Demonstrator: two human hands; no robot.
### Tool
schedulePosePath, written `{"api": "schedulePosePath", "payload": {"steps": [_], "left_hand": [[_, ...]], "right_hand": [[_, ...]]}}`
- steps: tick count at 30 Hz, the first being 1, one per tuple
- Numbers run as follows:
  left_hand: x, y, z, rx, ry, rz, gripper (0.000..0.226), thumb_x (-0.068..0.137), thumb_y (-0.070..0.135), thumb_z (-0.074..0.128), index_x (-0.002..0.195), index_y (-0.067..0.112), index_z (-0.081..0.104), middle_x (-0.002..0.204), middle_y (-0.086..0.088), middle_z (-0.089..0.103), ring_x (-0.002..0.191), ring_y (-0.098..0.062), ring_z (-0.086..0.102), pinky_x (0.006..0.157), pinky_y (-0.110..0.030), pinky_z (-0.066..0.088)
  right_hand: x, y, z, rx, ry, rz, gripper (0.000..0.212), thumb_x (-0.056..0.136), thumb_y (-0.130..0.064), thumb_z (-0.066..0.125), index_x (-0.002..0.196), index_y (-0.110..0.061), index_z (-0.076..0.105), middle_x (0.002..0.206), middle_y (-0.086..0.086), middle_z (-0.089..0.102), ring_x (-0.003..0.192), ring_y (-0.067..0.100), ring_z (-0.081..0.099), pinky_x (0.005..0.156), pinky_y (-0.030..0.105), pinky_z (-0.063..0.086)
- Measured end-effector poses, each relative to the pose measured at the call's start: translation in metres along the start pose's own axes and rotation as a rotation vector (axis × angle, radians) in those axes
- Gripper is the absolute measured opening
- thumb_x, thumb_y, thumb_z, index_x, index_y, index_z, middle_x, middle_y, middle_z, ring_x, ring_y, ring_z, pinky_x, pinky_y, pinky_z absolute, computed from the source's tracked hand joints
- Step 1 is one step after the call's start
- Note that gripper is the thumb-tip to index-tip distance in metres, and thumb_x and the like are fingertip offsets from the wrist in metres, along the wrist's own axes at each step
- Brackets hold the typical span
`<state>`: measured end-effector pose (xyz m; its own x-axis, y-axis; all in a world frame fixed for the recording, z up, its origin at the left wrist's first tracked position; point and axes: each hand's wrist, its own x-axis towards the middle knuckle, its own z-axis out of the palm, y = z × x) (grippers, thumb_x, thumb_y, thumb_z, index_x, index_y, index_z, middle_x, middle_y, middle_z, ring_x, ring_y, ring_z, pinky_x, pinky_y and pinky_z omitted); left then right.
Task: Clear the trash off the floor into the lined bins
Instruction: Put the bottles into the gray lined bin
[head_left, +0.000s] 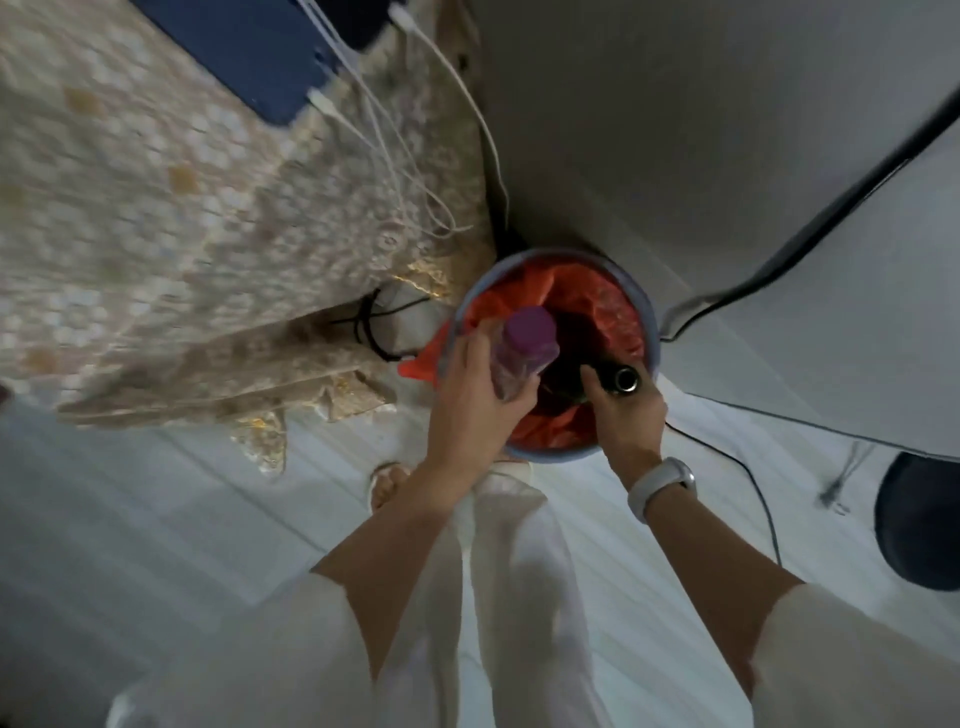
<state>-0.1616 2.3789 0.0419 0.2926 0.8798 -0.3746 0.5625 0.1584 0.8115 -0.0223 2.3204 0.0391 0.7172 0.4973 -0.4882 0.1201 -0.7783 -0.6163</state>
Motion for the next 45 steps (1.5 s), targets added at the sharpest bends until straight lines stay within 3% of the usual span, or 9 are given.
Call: {"api": "schedulePosePath", "payload": {"steps": [3,9,16,23,28,33,38,41,45], "left_hand": [[0.023,-0.02,0.043,0.111,0.038,0.026,0.06,0.069,0.02,0.077,0.121,0.005,0.05,0.111,-0.011,0.058,0.098,-0.018,0.057,0.085,-0.015,0.039],[0.038,-0.058,0.083,0.251,-0.151,-0.168,0.058,0.079,0.007,0.064,0.13,0.003,0.036,0.131,-0.016,0.043,0.117,-0.034,0.049,0.093,-0.032,0.038],[0.066,-0.085,0.106,0.444,-0.302,-0.267,0.053,0.086,0.005,0.053,0.135,0.009,0.033,0.135,-0.018,0.035,0.116,-0.038,0.048,0.096,-0.041,0.039],[0.056,-0.074,0.089,0.406,-0.352,-0.215,0.047,0.088,0.011,0.05,0.134,0.007,0.038,0.131,-0.016,0.045,0.118,-0.033,0.048,0.099,-0.037,0.037],[0.028,-0.032,0.035,0.361,-0.174,-0.07,0.04,0.086,0.011,0.053,0.126,0.01,0.049,0.127,-0.012,0.051,0.115,-0.029,0.051,0.089,-0.036,0.043],[0.012,0.015,-0.064,0.402,0.127,0.07,0.025,0.083,0.011,0.055,0.106,0.007,0.062,0.104,-0.014,0.064,0.094,-0.034,0.06,0.079,-0.043,0.051],[-0.001,0.051,-0.197,0.351,0.446,0.069,0.027,0.084,0.008,0.055,0.11,0.007,0.061,0.109,-0.015,0.063,0.103,-0.033,0.058,0.088,-0.044,0.048],[-0.015,0.049,-0.269,0.289,0.568,0.001,0.035,0.083,0.019,0.046,0.114,0.007,0.059,0.114,-0.014,0.06,0.11,-0.032,0.054,0.092,-0.04,0.042],[-0.021,0.015,-0.329,0.363,0.541,-0.084,0.047,0.083,0.027,0.047,0.124,0.006,0.052,0.125,-0.015,0.055,0.119,-0.032,0.048,0.096,-0.042,0.039]], "right_hand": [[0.033,0.033,0.017,0.006,-0.085,0.002,0.039,0.083,-0.019,0.066,0.12,-0.012,0.057,0.118,0.007,0.062,0.106,0.012,0.053,0.088,0.013,0.038],[0.068,0.064,0.037,-0.22,-0.182,-0.056,0.038,0.081,-0.014,0.067,0.118,-0.008,0.06,0.124,0.019,0.049,0.112,0.028,0.052,0.087,0.005,0.026],[0.087,0.075,0.058,-0.412,-0.31,-0.062,0.04,0.083,-0.012,0.062,0.123,-0.009,0.056,0.127,0.014,0.054,0.115,0.03,0.053,0.096,0.031,0.039],[0.063,0.064,0.059,-0.413,-0.318,-0.015,0.046,0.084,-0.002,0.049,0.13,-0.009,0.049,0.13,0.016,0.052,0.119,0.034,0.048,0.098,0.034,0.037],[0.024,0.016,0.04,-0.319,-0.234,-0.075,0.042,0.084,0.0,0.049,0.126,-0.006,0.052,0.129,0.016,0.052,0.122,0.033,0.045,0.103,0.034,0.034],[-0.026,-0.085,0.029,-0.155,-0.28,-0.232,0.03,0.088,0.0,0.047,0.114,-0.007,0.059,0.113,0.013,0.062,0.106,0.027,0.057,0.089,0.026,0.04],[-0.084,-0.209,0.059,-0.019,-0.343,-0.464,0.023,0.092,-0.009,0.049,0.112,-0.006,0.06,0.102,0.015,0.068,0.096,0.029,0.062,0.087,0.043,0.049],[-0.122,-0.276,0.088,0.028,-0.467,-0.597,0.028,0.094,-0.015,0.047,0.121,-0.01,0.054,0.109,0.009,0.064,0.098,0.021,0.06,0.088,0.038,0.05],[-0.151,-0.352,0.141,-0.012,-0.576,-0.829,0.055,0.091,-0.027,0.053,0.14,-0.013,0.032,0.139,0.007,0.043,0.127,0.021,0.041,0.103,0.034,0.038]]}}
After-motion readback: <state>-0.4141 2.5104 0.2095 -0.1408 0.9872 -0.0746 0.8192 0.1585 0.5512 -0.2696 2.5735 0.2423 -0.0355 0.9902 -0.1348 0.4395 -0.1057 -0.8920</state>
